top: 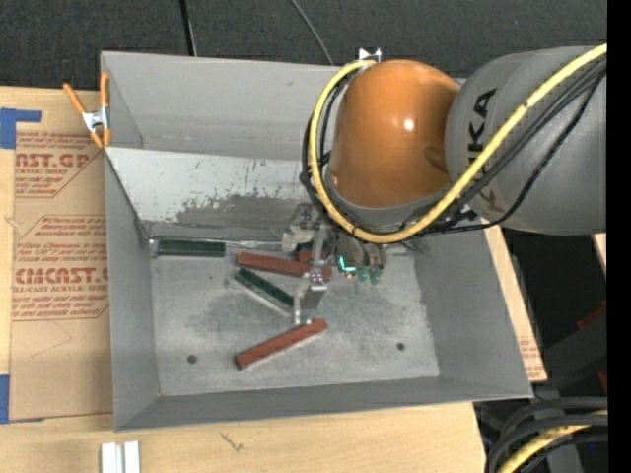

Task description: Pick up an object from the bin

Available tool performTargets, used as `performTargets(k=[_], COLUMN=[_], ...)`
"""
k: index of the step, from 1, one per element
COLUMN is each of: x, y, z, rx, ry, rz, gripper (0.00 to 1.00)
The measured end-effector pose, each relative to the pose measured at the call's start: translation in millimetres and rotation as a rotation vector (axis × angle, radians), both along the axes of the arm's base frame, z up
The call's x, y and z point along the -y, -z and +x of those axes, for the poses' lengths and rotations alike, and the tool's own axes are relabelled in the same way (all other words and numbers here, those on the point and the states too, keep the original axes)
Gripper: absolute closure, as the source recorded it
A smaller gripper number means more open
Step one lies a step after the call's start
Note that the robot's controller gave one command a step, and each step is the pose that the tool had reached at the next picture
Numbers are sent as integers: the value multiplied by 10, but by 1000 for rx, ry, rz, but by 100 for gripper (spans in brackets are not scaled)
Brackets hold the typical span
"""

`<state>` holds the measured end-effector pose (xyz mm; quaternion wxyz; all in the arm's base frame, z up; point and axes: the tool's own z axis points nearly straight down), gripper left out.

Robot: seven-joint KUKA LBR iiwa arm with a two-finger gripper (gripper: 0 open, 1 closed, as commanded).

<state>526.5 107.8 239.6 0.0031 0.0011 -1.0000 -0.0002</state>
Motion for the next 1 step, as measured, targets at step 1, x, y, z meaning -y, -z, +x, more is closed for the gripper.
performTargets(k=[1], x=[5], y=[-39], z=[16], rx=[8], ry=[1], rz=[1], gripper=[0])
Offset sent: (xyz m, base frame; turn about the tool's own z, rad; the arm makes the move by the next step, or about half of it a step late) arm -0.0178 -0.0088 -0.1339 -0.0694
